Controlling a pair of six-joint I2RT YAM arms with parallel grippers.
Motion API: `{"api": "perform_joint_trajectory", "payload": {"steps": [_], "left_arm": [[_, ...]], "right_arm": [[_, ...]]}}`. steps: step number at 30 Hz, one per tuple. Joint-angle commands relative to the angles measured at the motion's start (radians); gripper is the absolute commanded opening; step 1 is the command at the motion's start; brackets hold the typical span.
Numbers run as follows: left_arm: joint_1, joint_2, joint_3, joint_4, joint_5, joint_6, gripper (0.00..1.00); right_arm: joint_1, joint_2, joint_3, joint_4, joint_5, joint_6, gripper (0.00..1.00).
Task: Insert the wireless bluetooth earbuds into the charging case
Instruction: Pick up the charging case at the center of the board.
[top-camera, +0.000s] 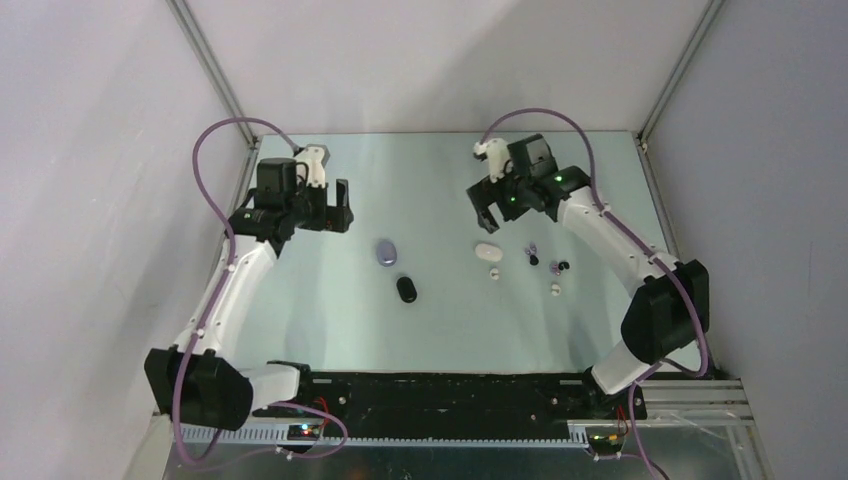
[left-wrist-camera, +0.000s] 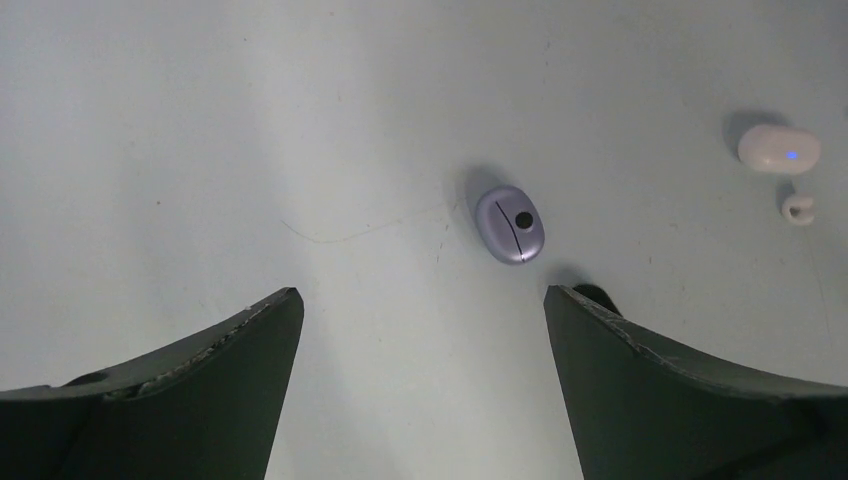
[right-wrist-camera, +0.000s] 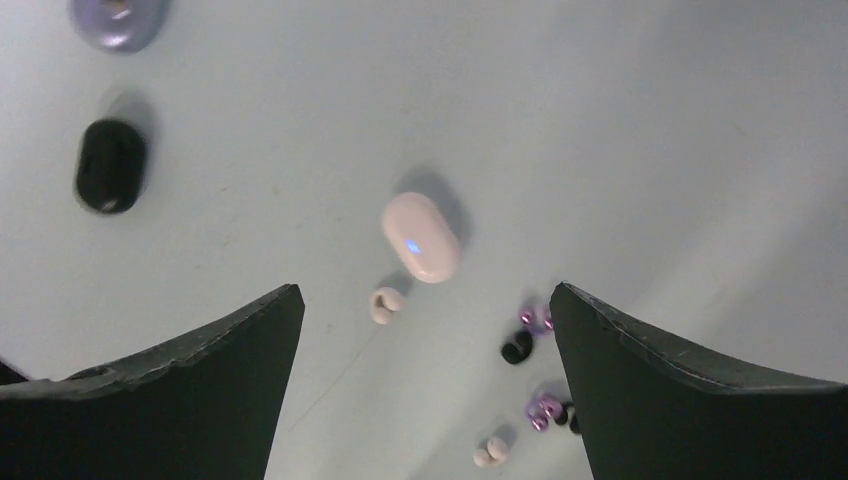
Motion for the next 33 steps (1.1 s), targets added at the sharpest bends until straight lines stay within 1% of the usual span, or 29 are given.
{"api": "perform_joint_trajectory", "payload": {"steps": [1,2,3,4,5,6,7,8,9,12,16,18,22,25,29,33], "left_arm": [[0.005,-0.093,-0.039,-0.014,0.075,0.082,0.97],[0.005,-0.101,-0.052,-0.018,0.101,0.084,0.96],[0.005,-0.118,-0.057,-0.021,0.117,0.087,0.96],[0.005,-0.126,-0.069,-0.030,0.157,0.090,0.94],[0.003,-0.139,-0.077,-0.033,0.175,0.092,0.93],[-0.003,-0.153,-0.090,-0.045,0.194,0.091,0.93],[-0.006,-0.157,-0.097,-0.057,0.197,0.087,0.92],[-0.010,-0.168,-0.109,-0.061,0.197,0.082,0.92],[-0.011,-0.173,-0.115,-0.070,0.189,0.065,0.92],[-0.012,-0.192,-0.140,-0.082,0.162,0.037,0.92],[-0.009,-0.215,-0.153,-0.094,0.132,0.031,0.92],[-0.004,-0.225,-0.158,-0.097,0.125,0.026,0.92],[0.023,-0.242,-0.163,-0.083,0.127,-0.011,0.92],[0.046,-0.252,-0.163,-0.079,0.132,-0.021,0.92],[0.060,-0.247,-0.164,-0.065,0.132,-0.026,0.92],[0.060,-0.224,-0.163,-0.026,0.164,-0.042,0.91]], "right_arm": [[0.081,0.028,0.023,0.009,-0.159,-0.186,0.98],[0.090,0.038,0.039,-0.003,-0.189,-0.212,0.97],[0.109,0.048,0.046,-0.025,-0.248,-0.257,0.94],[0.125,0.053,0.060,-0.037,-0.275,-0.299,0.90],[0.129,0.062,0.066,-0.062,-0.327,-0.326,0.89],[0.136,0.065,0.066,-0.075,-0.379,-0.396,0.86],[0.139,0.070,0.055,-0.095,-0.400,-0.436,0.85],[0.141,0.073,0.044,-0.097,-0.421,-0.520,0.82],[0.140,0.081,0.018,-0.086,-0.422,-0.562,0.81],[0.142,0.117,-0.017,-0.041,-0.407,-0.774,0.77],[0.172,0.199,-0.021,0.039,-0.362,-0.924,0.75],[0.192,0.252,-0.021,0.080,-0.337,-0.972,0.75],[0.214,0.321,-0.015,0.152,-0.296,-0.994,0.74],[0.206,0.343,-0.011,0.155,-0.257,-0.984,0.72],[0.145,0.320,-0.011,0.111,-0.265,-0.887,0.72],[0.064,0.293,-0.011,0.055,-0.284,-0.798,0.74]]}}
